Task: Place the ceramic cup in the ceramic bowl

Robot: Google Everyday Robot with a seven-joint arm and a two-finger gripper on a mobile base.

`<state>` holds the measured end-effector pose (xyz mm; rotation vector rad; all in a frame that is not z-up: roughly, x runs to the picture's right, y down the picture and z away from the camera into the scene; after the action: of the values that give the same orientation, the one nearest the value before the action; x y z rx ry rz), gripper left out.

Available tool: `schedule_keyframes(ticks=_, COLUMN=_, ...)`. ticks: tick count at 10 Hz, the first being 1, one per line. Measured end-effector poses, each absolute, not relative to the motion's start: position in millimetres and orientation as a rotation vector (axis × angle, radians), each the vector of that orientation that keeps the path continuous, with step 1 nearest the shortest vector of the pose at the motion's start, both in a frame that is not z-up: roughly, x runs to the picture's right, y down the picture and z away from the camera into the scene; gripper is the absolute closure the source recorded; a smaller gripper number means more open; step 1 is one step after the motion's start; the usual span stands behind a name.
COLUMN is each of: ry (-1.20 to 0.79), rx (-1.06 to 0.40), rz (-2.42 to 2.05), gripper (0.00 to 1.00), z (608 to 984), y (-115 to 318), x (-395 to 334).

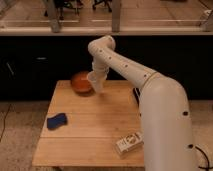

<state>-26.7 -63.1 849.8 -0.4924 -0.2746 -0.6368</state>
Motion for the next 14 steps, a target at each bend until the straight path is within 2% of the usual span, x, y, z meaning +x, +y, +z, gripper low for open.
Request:
schedule_keyframes(ticks=9, ry=-0.257, rx=-0.374, rz=-0.66, gripper=1.0, z=802.7, y=-109.9, x=-43.2)
schedule_keyframes(ticks=14, ry=-0.268, rx=-0.349, rz=-0.668, gripper=1.0, z=799.0, y=-116.9, x=-48.4)
